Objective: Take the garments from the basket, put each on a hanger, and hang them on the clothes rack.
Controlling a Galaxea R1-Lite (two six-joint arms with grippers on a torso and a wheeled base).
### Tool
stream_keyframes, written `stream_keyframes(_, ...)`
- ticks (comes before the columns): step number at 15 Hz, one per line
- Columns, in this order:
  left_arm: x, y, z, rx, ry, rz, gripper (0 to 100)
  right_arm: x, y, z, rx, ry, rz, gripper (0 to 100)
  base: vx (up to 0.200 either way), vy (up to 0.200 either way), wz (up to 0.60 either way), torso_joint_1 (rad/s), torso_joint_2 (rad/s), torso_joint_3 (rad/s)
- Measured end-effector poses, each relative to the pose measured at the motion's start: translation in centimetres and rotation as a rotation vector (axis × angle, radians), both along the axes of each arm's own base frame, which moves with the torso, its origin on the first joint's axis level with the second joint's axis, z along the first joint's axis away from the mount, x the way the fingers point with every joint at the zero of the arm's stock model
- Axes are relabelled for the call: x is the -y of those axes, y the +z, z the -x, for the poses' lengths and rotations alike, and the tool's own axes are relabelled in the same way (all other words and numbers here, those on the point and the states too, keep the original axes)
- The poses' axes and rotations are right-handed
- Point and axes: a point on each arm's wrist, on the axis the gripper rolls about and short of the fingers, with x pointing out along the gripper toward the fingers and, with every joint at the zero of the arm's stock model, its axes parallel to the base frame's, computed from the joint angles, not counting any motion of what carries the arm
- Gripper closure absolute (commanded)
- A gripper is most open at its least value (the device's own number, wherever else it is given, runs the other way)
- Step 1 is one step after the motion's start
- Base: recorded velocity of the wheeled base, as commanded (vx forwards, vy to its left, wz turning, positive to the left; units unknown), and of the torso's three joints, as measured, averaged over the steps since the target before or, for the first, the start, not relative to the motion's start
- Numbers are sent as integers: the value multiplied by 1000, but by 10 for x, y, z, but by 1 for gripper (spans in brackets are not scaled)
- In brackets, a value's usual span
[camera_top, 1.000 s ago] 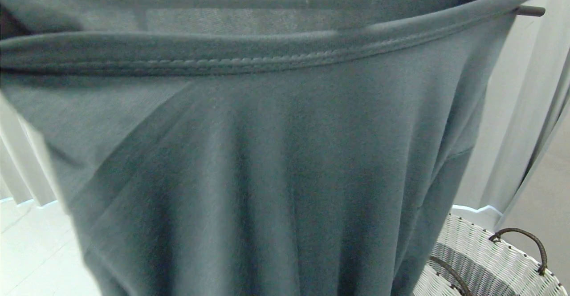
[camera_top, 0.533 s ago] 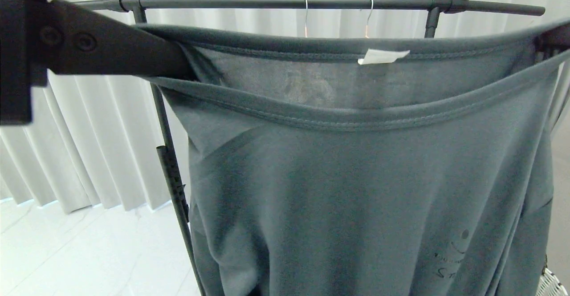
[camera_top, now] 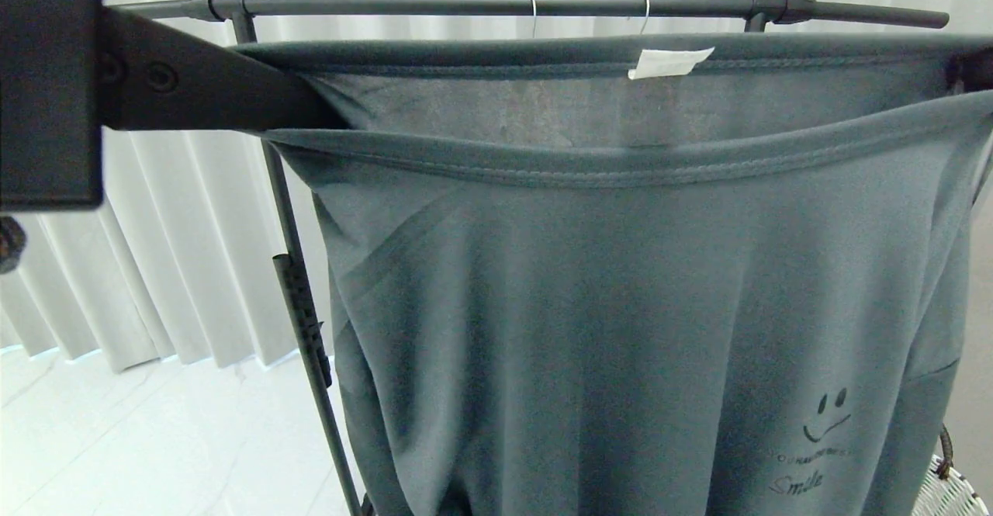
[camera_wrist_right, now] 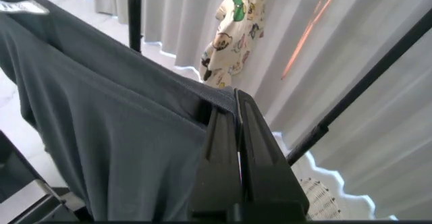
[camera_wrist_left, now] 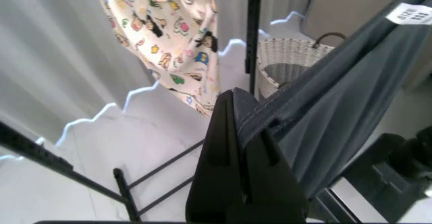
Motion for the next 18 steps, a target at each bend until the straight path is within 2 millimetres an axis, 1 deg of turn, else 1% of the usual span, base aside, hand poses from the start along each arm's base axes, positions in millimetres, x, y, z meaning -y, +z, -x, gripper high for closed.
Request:
stream_keyframes(5, -1, 1, 0, 18, 40, -4, 100, 0, 3, 0, 16, 0, -27, 100, 0, 0, 0, 0, 0, 0)
stream_keyframes(6, -1, 2, 0, 19, 40, -1, 100, -1, 4, -1, 18, -3, -36, 0, 0, 0, 0, 0, 0, 0)
stream_keyframes(8, -1, 2, 0, 21, 39, 4, 100, -1, 1, -1, 11, -5, -30, 0, 0, 0, 0, 0, 0, 0)
stream_keyframes(10, -1, 2, 0, 21, 38, 2, 100, 0, -7, 0, -4, -4, -10, 0, 0, 0, 0, 0, 0, 0)
stream_keyframes(12, 0, 1, -1, 25, 52, -4, 100, 4, -19, 3, -26, 1, 20, 0, 0, 0, 0, 0, 0, 0)
stream_keyframes(15, 0, -2, -4, 53, 148, -45, 100, 13, -33, 10, -41, -5, 46, 0, 0, 0, 0, 0, 0, 0)
stream_keyframes(18, 0, -10, -13, 51, 217, -91, 100, 18, -34, 13, -34, -2, 40, 0, 0, 0, 0, 0, 0, 0)
